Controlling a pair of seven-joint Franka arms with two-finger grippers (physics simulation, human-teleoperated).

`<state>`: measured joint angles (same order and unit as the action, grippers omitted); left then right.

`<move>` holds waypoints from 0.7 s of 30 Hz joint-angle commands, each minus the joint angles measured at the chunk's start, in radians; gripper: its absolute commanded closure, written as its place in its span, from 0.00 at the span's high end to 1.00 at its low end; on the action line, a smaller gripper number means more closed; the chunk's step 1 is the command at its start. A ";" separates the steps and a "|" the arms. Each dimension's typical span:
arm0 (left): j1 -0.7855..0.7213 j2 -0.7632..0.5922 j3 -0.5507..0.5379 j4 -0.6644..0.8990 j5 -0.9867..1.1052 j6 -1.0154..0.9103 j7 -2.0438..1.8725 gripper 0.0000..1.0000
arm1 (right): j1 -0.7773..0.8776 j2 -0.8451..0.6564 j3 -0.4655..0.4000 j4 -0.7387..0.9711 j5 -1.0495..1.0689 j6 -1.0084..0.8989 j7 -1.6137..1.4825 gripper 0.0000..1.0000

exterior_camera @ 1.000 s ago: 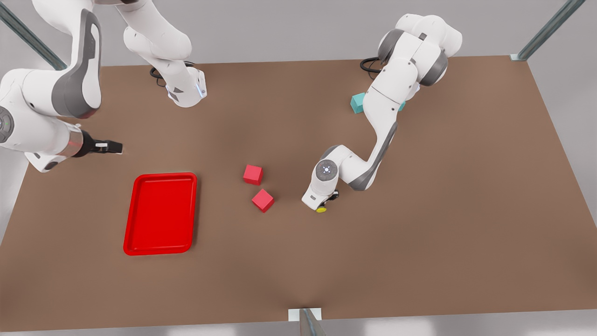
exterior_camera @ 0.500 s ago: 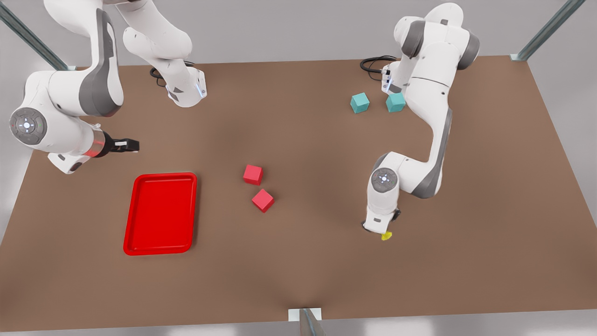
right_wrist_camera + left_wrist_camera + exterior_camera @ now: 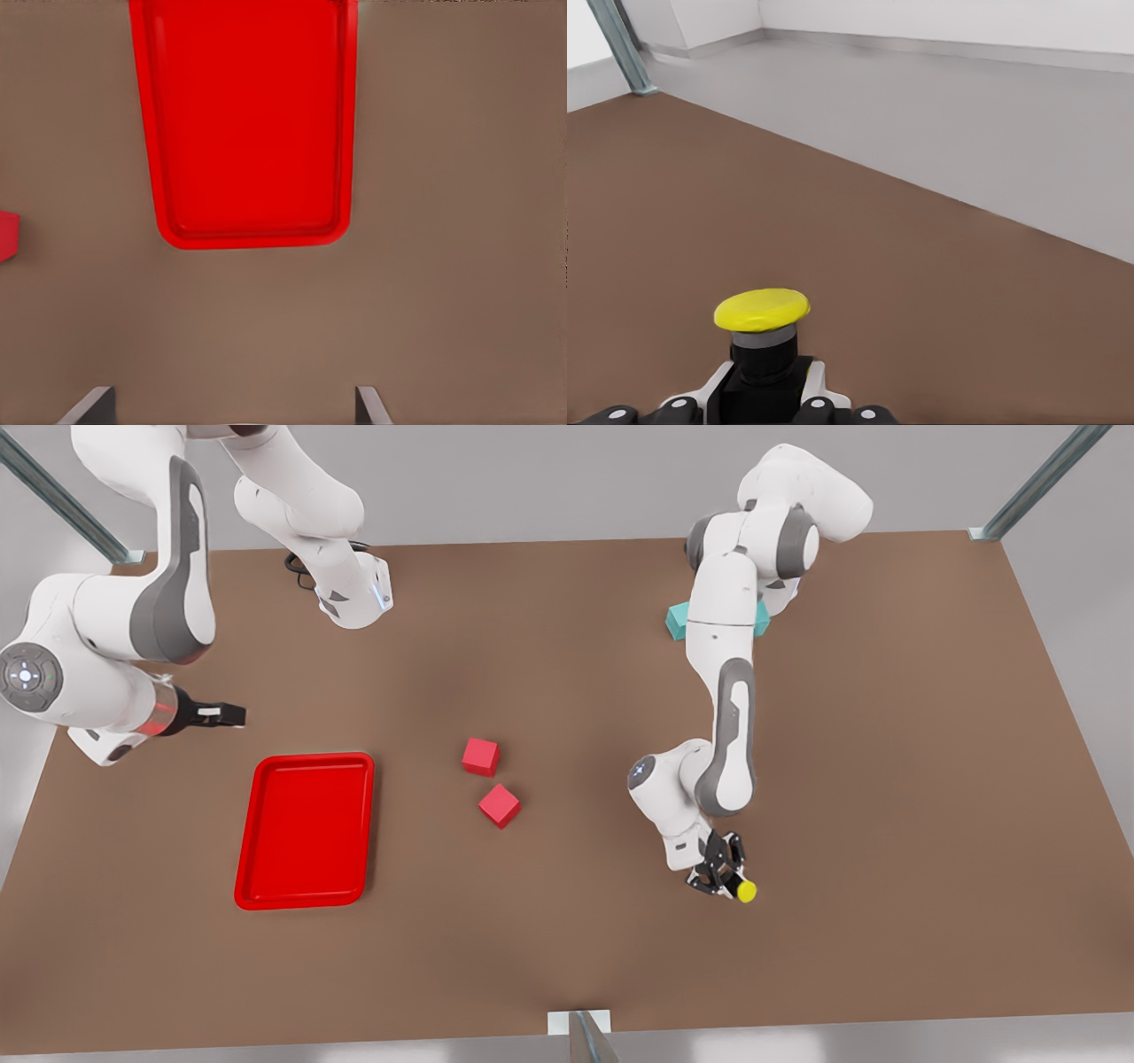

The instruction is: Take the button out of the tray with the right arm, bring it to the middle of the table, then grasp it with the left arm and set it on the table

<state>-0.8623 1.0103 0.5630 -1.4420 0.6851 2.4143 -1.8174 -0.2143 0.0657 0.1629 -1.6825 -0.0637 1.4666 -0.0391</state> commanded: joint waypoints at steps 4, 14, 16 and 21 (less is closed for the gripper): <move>-0.061 0.054 0.077 0.000 -0.002 0.006 -0.818 0.37 | 0.018 0.002 0.001 0.000 -0.022 0.017 -0.004 1.00; -0.167 0.163 0.189 0.000 -0.022 -0.009 -0.818 0.37 | 0.021 0.028 0.001 -0.002 -0.021 0.050 -0.004 1.00; -0.175 0.179 0.192 -0.001 -0.021 -0.011 -0.816 0.37 | 0.018 0.028 0.001 -0.002 -0.021 0.046 -0.004 1.00; -0.219 0.218 0.244 0.000 0.008 -0.023 -0.810 0.37 | 0.013 0.026 0.001 0.000 -0.027 0.044 -0.018 1.00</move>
<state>-1.0753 1.2256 0.7995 -1.4424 0.6651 2.3979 -2.3553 -0.2018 0.0942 0.1636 -1.6831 -0.0884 1.5096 -0.0437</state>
